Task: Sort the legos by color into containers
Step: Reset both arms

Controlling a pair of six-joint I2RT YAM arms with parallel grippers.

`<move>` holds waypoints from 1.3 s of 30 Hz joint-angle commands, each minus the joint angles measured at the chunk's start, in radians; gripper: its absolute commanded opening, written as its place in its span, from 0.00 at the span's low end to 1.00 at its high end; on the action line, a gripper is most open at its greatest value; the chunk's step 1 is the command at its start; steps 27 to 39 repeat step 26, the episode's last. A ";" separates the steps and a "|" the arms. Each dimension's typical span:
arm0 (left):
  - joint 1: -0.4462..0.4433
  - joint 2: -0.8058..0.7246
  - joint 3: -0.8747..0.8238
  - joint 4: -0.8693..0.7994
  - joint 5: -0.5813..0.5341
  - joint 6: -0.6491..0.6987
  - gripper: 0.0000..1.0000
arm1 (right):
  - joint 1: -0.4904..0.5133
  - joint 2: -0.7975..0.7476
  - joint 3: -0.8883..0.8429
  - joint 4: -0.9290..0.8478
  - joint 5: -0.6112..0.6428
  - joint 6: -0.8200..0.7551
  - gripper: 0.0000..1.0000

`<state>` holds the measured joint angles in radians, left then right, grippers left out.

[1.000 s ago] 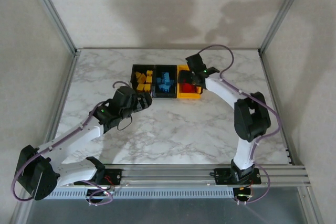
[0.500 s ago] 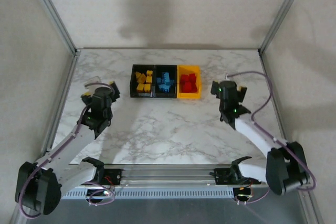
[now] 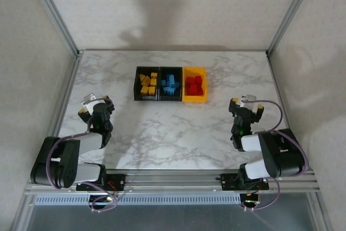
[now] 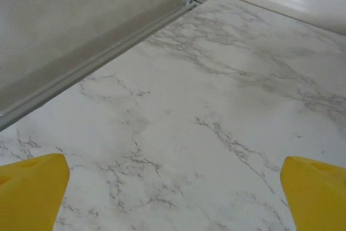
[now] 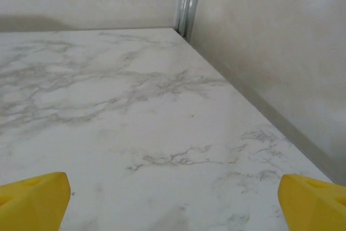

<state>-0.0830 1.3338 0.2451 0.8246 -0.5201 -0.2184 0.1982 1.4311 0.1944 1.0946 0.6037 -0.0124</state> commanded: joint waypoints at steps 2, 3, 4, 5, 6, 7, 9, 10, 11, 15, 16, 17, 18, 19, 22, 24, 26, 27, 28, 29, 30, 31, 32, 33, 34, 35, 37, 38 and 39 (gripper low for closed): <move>-0.004 0.064 -0.050 0.390 0.050 0.049 1.00 | -0.021 0.090 -0.014 0.313 -0.121 -0.043 0.99; -0.003 0.105 -0.062 0.452 0.070 0.062 1.00 | -0.035 0.064 -0.001 0.225 -0.152 -0.012 0.99; -0.004 0.132 -0.050 0.477 0.095 0.079 1.00 | -0.063 0.056 -0.002 0.210 -0.225 -0.002 0.99; -0.013 0.136 -0.008 0.390 0.127 0.091 1.00 | -0.099 0.065 -0.014 0.234 -0.322 0.008 0.99; -0.023 0.167 0.007 0.395 0.160 0.123 1.00 | -0.137 0.088 -0.021 0.241 -0.416 0.027 0.99; -0.027 0.185 -0.006 0.443 0.199 0.142 1.00 | -0.149 0.143 -0.023 0.343 -0.446 0.016 0.99; -0.015 0.225 -0.050 0.571 0.166 0.121 1.00 | -0.159 0.109 0.021 0.182 -0.475 0.030 0.99; -0.018 0.197 -0.031 0.469 0.167 0.111 1.00 | -0.160 0.121 0.009 0.234 -0.472 0.026 0.99; -0.021 0.226 -0.044 0.551 0.157 0.127 1.00 | -0.157 0.111 0.016 0.201 -0.454 0.031 0.99; -0.021 0.209 -0.038 0.511 0.160 0.118 1.00 | -0.153 0.114 0.014 0.211 -0.448 0.029 0.99; -0.020 0.209 -0.037 0.507 0.160 0.119 1.00 | -0.153 0.112 0.014 0.207 -0.448 0.029 0.99; -0.020 0.213 -0.040 0.523 0.158 0.121 0.99 | -0.153 0.114 0.013 0.214 -0.447 0.028 0.99; -0.020 0.208 -0.036 0.504 0.161 0.118 1.00 | -0.153 0.114 0.015 0.204 -0.449 0.029 0.99; -0.021 0.211 -0.038 0.513 0.160 0.120 1.00 | -0.154 0.115 0.020 0.198 -0.454 0.030 0.99; -0.021 0.211 -0.037 0.513 0.159 0.120 1.00 | -0.169 0.114 0.029 0.179 -0.489 0.038 0.99; -0.021 0.211 -0.038 0.511 0.159 0.121 1.00 | -0.171 0.114 0.029 0.179 -0.492 0.038 0.99; -0.021 0.210 -0.037 0.510 0.160 0.120 1.00 | -0.171 0.113 0.025 0.185 -0.493 0.038 0.99; -0.021 0.210 -0.037 0.510 0.160 0.120 1.00 | -0.171 0.113 0.025 0.185 -0.493 0.038 0.99; -0.021 0.210 -0.037 0.510 0.160 0.120 1.00 | -0.171 0.113 0.025 0.185 -0.493 0.038 0.99; -0.021 0.210 -0.037 0.510 0.160 0.120 1.00 | -0.171 0.113 0.025 0.185 -0.493 0.038 0.99; -0.021 0.210 -0.037 0.510 0.160 0.120 1.00 | -0.171 0.113 0.025 0.185 -0.493 0.038 0.99; -0.021 0.210 -0.037 0.510 0.160 0.120 1.00 | -0.171 0.113 0.025 0.185 -0.493 0.038 0.99; -0.021 0.210 -0.037 0.510 0.160 0.120 1.00 | -0.171 0.113 0.025 0.185 -0.493 0.038 0.99; -0.021 0.210 -0.037 0.510 0.160 0.120 1.00 | -0.171 0.113 0.025 0.185 -0.493 0.038 0.99; -0.021 0.210 -0.037 0.510 0.160 0.120 1.00 | -0.171 0.113 0.025 0.185 -0.493 0.038 0.99; -0.021 0.210 -0.037 0.510 0.160 0.120 1.00 | -0.171 0.113 0.025 0.185 -0.493 0.038 0.99; -0.021 0.210 -0.037 0.510 0.160 0.120 1.00 | -0.171 0.113 0.025 0.185 -0.493 0.038 0.99; -0.021 0.210 -0.037 0.510 0.160 0.120 1.00 | -0.171 0.113 0.025 0.185 -0.493 0.038 0.99; -0.021 0.210 -0.037 0.510 0.160 0.120 1.00 | -0.171 0.113 0.025 0.185 -0.493 0.038 0.99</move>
